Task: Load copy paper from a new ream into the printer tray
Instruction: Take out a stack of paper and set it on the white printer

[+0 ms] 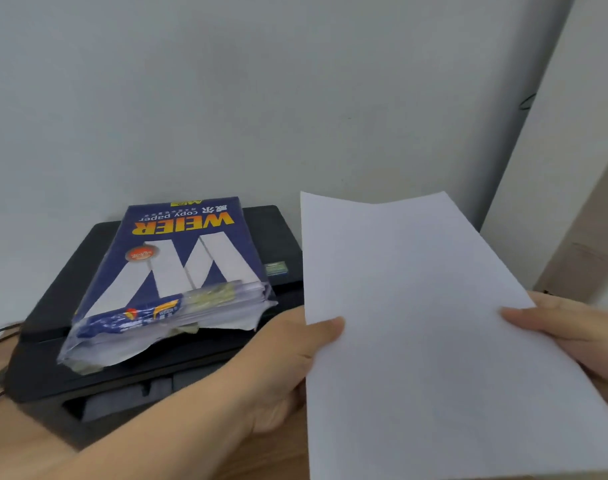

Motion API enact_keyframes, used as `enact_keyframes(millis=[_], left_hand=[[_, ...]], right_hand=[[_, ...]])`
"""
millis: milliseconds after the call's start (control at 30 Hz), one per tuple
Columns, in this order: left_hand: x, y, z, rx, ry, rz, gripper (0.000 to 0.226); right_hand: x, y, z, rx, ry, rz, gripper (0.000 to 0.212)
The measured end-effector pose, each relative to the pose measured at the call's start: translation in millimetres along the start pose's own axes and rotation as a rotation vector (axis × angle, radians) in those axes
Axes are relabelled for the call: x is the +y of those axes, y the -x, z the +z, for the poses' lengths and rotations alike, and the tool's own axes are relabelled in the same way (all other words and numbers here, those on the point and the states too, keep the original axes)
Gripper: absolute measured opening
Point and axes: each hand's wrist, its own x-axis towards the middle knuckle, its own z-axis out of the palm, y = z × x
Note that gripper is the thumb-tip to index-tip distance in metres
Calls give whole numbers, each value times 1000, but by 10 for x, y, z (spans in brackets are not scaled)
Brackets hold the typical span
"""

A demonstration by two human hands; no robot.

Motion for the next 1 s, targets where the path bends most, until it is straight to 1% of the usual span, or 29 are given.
enact_keyframes(millis=[33,67,133,167,267,300,333,433,600,667,733,800,867,933,1000], left_hand=[[-16,-185,66,18,-9,-1,22],[-16,-359,150,46,-29,-9,22],[-45,-742,303,92,-54,-24,20],[-59,-933,378,114,-62,-28,19],[-92,-1470,598,169,-75,-57,18],[-114,-1658,655,193,-78,-62,18],[-136,-1833,702,220,-75,-68,20],[-220,-2359,791,297,-72,-90,22],[-346,-3054,832,422,-84,-142,14],[-393,-3261,820,470,-119,-164,22],[-438,-3424,803,510,-172,-177,26],[-472,-3556,769,538,-234,-174,23],[-488,-3673,734,570,-290,-159,21],[-505,-3784,693,615,-389,-152,24],[-510,-3881,659,660,-500,-166,27]], right_hand=[[-259,-101,-17,-92,62,23,91],[-412,-138,-135,-175,71,100,92],[-587,-372,-408,-72,196,124,91],[-634,-528,-490,-58,212,124,83],[-765,-1046,-790,49,318,132,26],[-791,-1236,-888,83,357,157,21],[-804,-1431,-990,114,399,165,21],[-819,-1971,-1261,124,477,201,19],[-791,-2736,-1550,141,570,275,22],[-744,-2986,-1609,137,636,290,24],[-678,-3182,-1633,123,727,291,23],[-592,-3344,-1635,104,803,272,22],[-495,-3497,-1627,102,865,233,27],[-414,-3626,-1616,105,934,192,32],[-362,-3720,-1608,110,1020,159,31]])
